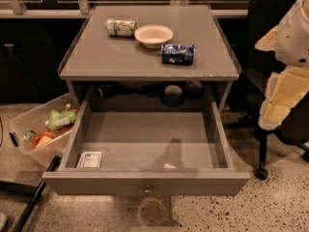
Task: Close top drawer
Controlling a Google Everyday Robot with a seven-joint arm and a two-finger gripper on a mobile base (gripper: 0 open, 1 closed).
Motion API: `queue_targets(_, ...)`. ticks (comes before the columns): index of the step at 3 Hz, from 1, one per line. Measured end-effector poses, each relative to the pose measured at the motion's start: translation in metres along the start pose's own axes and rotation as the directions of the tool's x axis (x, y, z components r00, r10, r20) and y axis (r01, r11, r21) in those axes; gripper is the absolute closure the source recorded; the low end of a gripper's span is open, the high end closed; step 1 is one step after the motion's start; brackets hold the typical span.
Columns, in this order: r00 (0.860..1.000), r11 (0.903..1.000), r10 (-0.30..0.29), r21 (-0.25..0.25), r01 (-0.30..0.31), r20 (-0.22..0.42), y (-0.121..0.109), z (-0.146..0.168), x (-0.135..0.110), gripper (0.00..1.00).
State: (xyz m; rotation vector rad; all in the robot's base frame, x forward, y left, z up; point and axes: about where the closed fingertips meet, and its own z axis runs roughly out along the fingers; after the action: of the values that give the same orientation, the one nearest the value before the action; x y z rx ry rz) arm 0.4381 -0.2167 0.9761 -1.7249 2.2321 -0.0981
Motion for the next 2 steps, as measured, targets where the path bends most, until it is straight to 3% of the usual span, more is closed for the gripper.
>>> queue_targets(2, 1.0, 0.9999, -0.014, 0.005, 0.014, 0.02, 0.0031, 0.0049, -0.0023, 0.0)
